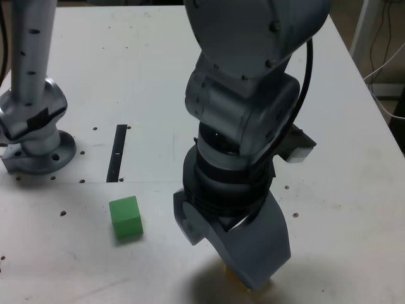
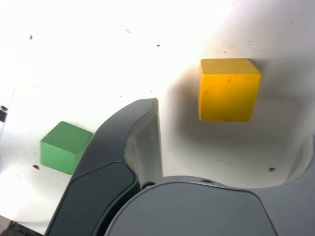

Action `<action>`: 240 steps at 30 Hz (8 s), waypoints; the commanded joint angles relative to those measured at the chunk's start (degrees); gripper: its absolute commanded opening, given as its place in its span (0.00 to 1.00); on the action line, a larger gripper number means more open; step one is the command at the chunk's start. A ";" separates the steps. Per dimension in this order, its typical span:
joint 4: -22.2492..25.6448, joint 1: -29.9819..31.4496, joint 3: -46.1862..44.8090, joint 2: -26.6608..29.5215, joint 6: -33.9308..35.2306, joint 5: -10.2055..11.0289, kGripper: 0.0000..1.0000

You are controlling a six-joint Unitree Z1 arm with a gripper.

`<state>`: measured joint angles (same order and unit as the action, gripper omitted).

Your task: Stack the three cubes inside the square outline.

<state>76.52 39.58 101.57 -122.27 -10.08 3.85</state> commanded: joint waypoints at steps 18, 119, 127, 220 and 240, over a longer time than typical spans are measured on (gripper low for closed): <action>0.46 -0.94 6.43 -7.94 -0.24 0.27 0.93; 4.11 -38.42 -1.57 4.07 5.84 -4.74 0.24; 2.10 -38.94 -3.05 3.06 5.09 -5.91 0.24; -11.05 -5.84 -42.53 28.92 36.39 -10.71 1.00; -19.09 -0.73 -44.85 22.67 49.08 -16.58 0.99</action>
<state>58.00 38.82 56.91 -99.15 38.99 -12.62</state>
